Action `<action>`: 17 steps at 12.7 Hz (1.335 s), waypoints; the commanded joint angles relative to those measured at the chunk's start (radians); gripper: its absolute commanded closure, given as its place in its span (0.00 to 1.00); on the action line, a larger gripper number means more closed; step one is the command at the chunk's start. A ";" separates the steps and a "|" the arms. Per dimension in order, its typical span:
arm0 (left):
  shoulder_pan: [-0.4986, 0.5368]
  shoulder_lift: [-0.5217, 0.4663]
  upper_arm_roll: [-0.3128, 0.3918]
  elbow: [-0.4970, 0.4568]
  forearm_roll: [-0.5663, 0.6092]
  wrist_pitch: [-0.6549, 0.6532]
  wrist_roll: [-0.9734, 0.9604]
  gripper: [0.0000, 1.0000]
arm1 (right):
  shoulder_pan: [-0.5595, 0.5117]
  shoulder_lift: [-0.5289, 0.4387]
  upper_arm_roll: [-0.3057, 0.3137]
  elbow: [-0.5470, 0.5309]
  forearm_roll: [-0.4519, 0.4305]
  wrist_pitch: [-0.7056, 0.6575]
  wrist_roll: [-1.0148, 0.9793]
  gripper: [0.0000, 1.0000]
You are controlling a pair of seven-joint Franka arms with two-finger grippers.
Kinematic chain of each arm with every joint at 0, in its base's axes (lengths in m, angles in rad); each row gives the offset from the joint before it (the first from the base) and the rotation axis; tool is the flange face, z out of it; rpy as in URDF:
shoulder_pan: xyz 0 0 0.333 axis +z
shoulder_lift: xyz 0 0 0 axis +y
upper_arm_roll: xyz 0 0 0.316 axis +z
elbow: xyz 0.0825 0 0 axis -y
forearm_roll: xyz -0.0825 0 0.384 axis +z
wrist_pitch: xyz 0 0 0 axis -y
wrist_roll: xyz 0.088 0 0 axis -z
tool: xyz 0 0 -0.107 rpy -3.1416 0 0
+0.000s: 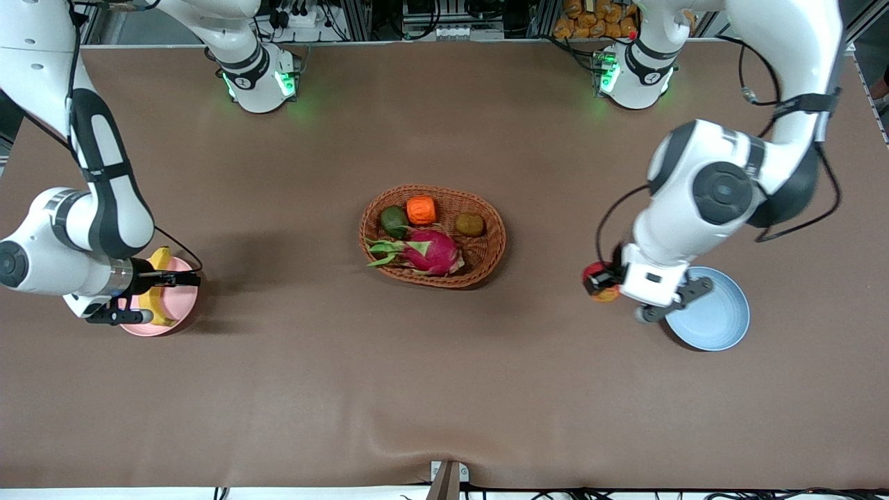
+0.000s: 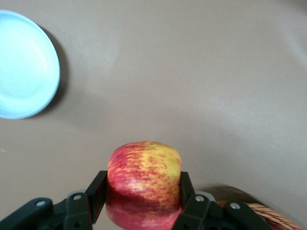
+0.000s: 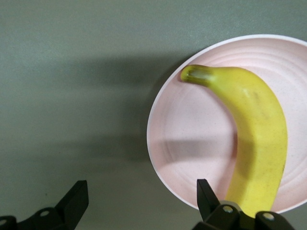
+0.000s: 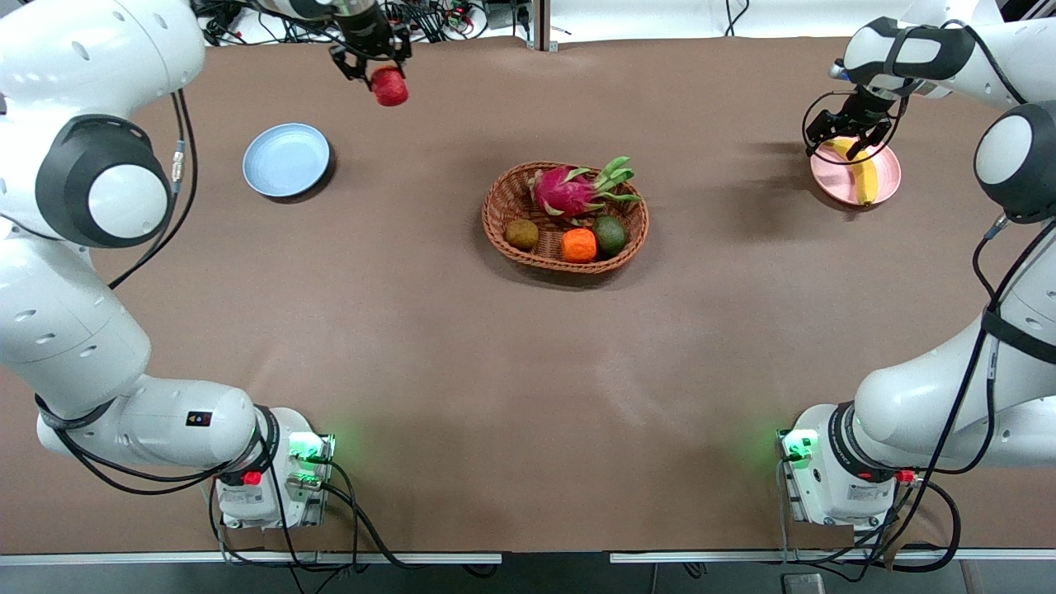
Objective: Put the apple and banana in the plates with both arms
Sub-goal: 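Carry the red apple to the blue plate with the left gripper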
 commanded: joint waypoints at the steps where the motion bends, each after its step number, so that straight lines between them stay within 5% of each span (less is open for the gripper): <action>1: 0.050 -0.013 -0.007 -0.005 -0.019 -0.022 0.110 1.00 | 0.028 -0.103 -0.001 -0.214 -0.007 0.208 0.019 0.00; 4: 0.114 -0.021 -0.007 -0.008 -0.019 -0.065 0.242 1.00 | 0.046 -0.131 -0.001 -0.320 -0.007 0.367 0.021 0.00; 12: 0.273 -0.008 -0.009 -0.048 -0.025 -0.074 0.526 1.00 | 0.082 -0.223 -0.003 -0.320 -0.008 0.295 0.061 0.00; 17: 0.368 0.014 -0.009 -0.157 -0.045 0.017 0.711 1.00 | 0.082 -0.303 -0.003 -0.311 -0.011 0.215 0.059 0.00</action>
